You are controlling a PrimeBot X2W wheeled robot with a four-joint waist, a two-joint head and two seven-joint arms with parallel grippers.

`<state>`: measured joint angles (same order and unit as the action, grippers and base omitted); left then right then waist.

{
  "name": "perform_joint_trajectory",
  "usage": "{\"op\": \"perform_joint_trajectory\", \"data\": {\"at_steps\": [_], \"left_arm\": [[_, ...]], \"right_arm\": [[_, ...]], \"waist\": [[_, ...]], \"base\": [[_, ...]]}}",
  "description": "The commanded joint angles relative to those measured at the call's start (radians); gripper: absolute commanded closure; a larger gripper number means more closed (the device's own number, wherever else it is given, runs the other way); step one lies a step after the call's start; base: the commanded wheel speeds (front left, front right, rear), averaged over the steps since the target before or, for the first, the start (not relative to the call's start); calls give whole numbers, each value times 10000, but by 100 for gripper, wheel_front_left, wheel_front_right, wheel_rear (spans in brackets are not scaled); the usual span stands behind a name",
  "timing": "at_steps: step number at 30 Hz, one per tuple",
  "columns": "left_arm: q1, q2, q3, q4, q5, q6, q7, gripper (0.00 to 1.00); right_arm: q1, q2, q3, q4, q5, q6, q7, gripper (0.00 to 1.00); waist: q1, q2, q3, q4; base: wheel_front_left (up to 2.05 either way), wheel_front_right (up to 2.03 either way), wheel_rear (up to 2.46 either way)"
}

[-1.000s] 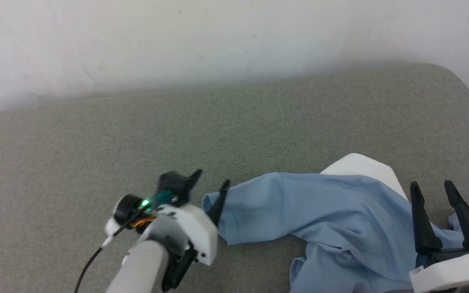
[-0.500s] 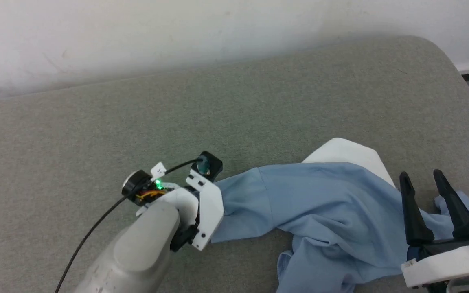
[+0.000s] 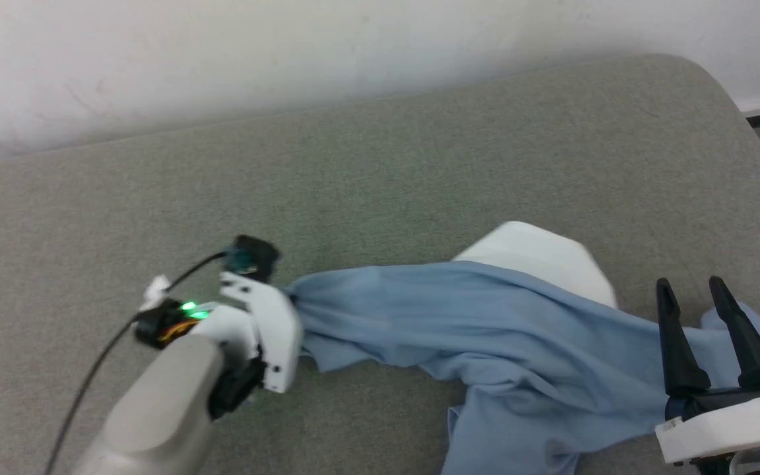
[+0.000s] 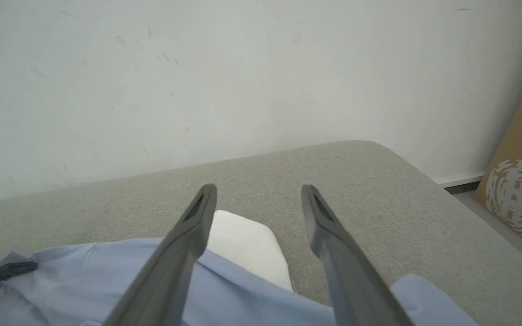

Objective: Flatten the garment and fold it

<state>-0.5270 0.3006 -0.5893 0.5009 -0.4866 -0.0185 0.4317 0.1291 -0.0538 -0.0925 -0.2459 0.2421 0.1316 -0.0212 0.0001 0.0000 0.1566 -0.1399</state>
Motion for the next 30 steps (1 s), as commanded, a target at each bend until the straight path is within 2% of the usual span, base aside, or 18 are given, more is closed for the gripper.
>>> {"op": "perform_joint_trajectory", "data": {"at_steps": [1, 7, 12, 15, 18, 19, 20, 21, 22, 23, 30], "left_arm": [[518, 420, 434, -353, -172, 412, -286, 100], [2526, 1495, 1826, -2476, -743, 1945, -633, 100], [4626, 1784, 2735, -4004, -1332, 3185, -602, 100], [5519, 1747, 2952, -4491, -1622, 3480, -616, 100], [5663, 1651, 2955, -4748, -1814, 3362, -663, 100], [5578, 1657, 2942, -4794, -1820, 3305, -668, 78], [5578, 1657, 2942, -4794, -1820, 3305, -668, 78], [5470, 1672, 2902, -4816, -1859, 3198, -607, 53], [5347, 1703, 2842, -4824, -1914, 3069, -480, 18], [5213, 1784, 2765, -4813, -1925, 2941, -321, 0], [4421, 2629, 1944, -4572, -1768, 2115, 1377, 0]], "right_arm": [[66, 34, -27, 11, 92, -9, -58, 0], [207, 34, -72, -37, 148, -9, -28, 0], [227, 35, -44, -72, 137, -9, 26, 0], [237, 35, -57, -123, 132, -9, 64, 0], [233, 35, -89, -186, 114, -9, 123, 0], [229, 35, -103, -205, 105, -9, 142, 0], [229, 35, -103, -205, 105, -9, 142, 0], [224, 35, -109, -218, 98, -9, 166, 0], [212, 35, -101, -229, 91, -9, 186, 0], [204, 35, -92, -234, 83, -9, 203, 0], [195, 35, 43, -197, 117, -9, 243, 0]], "waist": [[-1, 0, -136, 224], [-1, 0, -263, 724], [-1, 0, -335, 1000], [-1, 0, -343, 1147], [-1, 0, -366, 1286], [-1, 0, -384, 1327], [-1, 0, -384, 1327], [-1, 0, -398, 1354], [-1, 0, -415, 1372], [-1, 0, -438, 1381], [-1, 0, -488, 1276]], "base": [[0, 0, 0], [0, 0, 0], [0, 0, 0], [0, 0, 0], [0, 0, 0], [0, 0, 0], [0, 0, 0], [0, 0, 0], [0, 0, 0], [0, 0, 0], [0, 0, 0]]}}
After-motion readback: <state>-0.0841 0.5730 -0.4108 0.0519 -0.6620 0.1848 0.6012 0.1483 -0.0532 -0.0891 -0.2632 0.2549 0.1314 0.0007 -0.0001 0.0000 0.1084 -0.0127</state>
